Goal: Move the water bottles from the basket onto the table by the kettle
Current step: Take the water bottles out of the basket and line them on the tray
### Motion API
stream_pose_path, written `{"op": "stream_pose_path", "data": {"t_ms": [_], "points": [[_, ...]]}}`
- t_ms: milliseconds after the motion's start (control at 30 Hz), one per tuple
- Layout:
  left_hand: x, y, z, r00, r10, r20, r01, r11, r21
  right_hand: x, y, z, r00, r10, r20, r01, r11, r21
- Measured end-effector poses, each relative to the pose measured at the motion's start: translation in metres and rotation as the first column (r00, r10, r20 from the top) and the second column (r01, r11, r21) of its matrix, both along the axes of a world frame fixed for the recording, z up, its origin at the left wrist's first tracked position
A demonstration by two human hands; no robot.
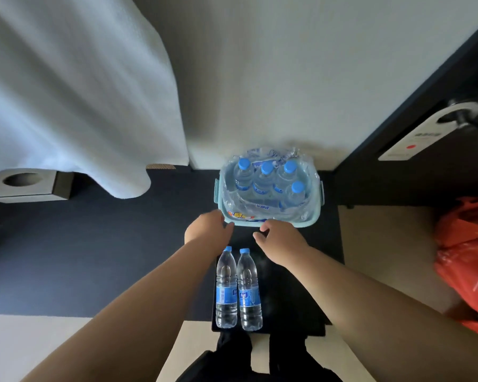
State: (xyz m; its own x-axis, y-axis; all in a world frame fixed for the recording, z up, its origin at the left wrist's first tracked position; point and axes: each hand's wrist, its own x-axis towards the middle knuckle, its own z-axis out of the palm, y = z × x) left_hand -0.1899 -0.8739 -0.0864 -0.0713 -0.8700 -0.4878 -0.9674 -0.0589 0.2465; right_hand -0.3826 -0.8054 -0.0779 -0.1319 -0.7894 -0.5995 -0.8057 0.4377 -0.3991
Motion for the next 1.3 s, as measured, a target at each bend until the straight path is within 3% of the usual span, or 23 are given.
{"op": "stream_pose_path", "data": {"t_ms": [133, 367, 800, 1000, 1300], "points": [[-0.016, -0.030, 0.035, 0.999, -0.021, -0.047, 0.017, 0.996, -0.084, -0.015, -0.027, 0.032, 1.000, -0.028, -0.004, 0.027, 0.992, -0.122], [-0.041, -0.072, 0.066, 0.995, -0.066, -0.075, 0.053, 0.985, -0.164, -0.034, -0.071, 0.051, 0.996, -0.083, -0.023, 0.077, 0.977, -0.199], [-0.075, -0.107, 0.015, 0.988, -0.097, -0.124, 0.073, 0.980, -0.185, -0.028, -0.124, 0.004, 0.984, -0.175, 0.042, 0.181, 0.959, -0.218], [-0.079, -0.105, -0.003, 0.989, -0.071, -0.127, 0.042, 0.974, -0.221, -0.020, -0.121, -0.015, 0.950, -0.290, 0.116, 0.312, 0.901, -0.302], [-0.070, -0.084, 0.006, 0.972, -0.068, -0.223, 0.008, 0.965, -0.260, -0.018, -0.092, -0.006, 0.955, -0.278, 0.104, 0.296, 0.890, -0.346]]}}
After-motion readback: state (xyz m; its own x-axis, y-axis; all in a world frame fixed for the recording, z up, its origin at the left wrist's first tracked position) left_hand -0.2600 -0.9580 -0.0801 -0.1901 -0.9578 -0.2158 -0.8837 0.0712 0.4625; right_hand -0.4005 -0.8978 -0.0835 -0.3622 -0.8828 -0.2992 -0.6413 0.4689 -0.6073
